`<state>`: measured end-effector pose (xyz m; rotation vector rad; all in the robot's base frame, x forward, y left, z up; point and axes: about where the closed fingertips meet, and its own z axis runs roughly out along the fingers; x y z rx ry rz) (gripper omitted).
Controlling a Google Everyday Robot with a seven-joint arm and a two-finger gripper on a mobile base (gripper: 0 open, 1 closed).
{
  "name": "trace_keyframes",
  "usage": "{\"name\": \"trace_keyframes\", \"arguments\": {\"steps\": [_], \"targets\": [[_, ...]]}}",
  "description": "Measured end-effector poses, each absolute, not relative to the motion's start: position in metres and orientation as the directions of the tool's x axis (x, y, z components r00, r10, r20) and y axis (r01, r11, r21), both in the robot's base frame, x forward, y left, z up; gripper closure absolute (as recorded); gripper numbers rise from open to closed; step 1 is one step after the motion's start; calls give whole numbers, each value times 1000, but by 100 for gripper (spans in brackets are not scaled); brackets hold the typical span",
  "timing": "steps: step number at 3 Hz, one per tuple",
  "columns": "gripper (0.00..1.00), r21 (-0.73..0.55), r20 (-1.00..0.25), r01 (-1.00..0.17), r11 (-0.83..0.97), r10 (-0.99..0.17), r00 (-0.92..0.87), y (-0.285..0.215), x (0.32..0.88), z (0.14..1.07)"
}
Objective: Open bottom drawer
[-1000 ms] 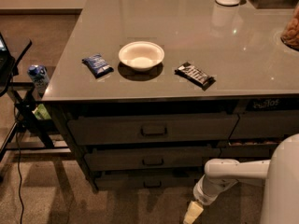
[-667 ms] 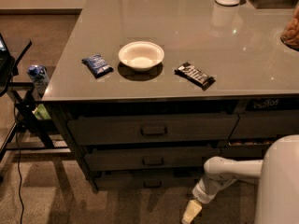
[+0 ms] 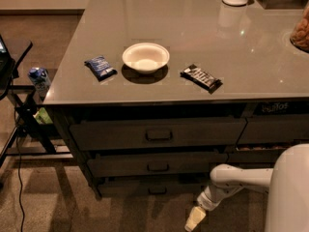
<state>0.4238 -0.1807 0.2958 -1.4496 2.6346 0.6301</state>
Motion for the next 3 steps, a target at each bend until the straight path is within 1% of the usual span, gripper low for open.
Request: {"name": "trace_keyframes", "arguments": {"steps": [1, 2, 3], "targets": [[0, 292, -320, -830, 476, -769, -554, -171, 445, 286], [0, 251, -395, -840, 480, -742, -542, -169, 484, 272], [0, 251, -395, -841, 480, -742, -542, -168, 484, 272]]}}
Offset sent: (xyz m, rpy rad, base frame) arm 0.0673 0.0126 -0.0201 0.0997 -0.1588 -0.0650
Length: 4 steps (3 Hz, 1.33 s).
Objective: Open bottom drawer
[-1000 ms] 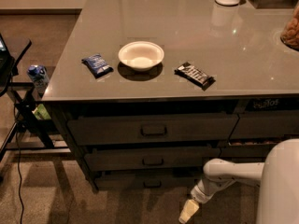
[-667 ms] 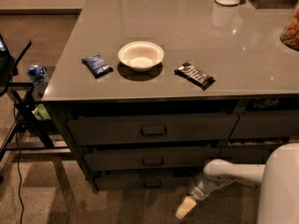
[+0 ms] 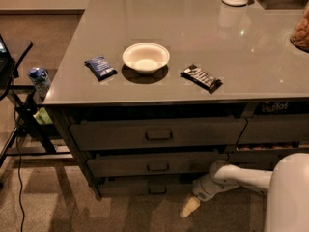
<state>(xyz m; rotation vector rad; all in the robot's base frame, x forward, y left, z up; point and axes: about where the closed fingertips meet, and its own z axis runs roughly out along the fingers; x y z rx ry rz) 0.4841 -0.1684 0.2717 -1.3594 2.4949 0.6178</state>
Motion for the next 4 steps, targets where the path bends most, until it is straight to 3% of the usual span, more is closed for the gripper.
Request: {"name": "trace_keyframes", "arguments": {"steps": [4], "targets": [[0, 126, -464, -823, 554, -701, -542, -153, 518, 238]]}}
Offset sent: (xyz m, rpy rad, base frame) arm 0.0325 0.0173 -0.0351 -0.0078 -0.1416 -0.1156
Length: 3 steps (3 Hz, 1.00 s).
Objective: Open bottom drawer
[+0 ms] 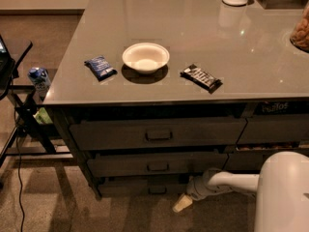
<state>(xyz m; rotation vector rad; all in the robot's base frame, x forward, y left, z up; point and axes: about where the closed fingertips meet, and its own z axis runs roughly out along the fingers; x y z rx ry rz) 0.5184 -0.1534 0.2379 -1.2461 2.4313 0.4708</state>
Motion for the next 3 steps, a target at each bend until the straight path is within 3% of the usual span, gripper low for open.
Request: {"name": "trace_keyframes", "arguments": {"steps": [3], "targets": [[0, 139, -443, -831, 539, -717, -538, -150, 548, 191]]}}
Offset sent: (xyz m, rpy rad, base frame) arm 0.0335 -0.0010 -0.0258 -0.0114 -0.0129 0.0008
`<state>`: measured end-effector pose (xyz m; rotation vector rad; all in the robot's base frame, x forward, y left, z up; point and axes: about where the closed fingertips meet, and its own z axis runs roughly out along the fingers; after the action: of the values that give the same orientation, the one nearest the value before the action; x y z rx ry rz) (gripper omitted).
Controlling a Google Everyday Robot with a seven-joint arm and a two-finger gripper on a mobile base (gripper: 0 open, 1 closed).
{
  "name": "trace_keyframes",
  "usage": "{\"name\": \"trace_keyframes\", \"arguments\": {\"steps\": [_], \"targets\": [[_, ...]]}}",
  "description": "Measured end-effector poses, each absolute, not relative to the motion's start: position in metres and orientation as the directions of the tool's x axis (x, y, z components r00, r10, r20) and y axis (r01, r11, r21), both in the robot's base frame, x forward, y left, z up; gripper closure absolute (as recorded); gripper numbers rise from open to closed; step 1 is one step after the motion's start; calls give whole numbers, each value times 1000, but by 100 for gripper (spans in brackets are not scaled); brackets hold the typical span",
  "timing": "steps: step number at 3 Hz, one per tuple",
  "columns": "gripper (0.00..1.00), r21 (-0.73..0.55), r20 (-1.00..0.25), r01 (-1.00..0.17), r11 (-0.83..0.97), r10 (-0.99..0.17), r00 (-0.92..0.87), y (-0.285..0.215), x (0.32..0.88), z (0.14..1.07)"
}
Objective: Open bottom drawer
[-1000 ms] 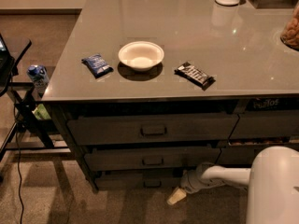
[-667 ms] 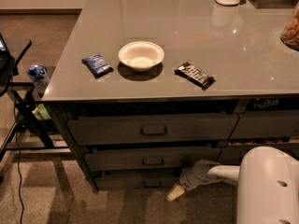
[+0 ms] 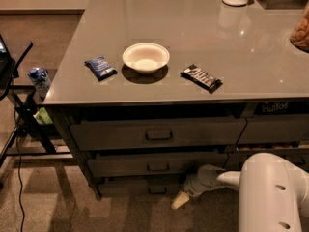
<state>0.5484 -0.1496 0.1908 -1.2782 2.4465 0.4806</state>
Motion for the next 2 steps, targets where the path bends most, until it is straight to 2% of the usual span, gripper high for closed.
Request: {"name": "trace_keyframes", "arguments": {"steps": [1, 2], "targets": [[0, 142, -442, -830, 539, -716, -540, -150, 547, 191], [0, 216, -401, -816, 536, -713, -575, -157, 515, 197]]}}
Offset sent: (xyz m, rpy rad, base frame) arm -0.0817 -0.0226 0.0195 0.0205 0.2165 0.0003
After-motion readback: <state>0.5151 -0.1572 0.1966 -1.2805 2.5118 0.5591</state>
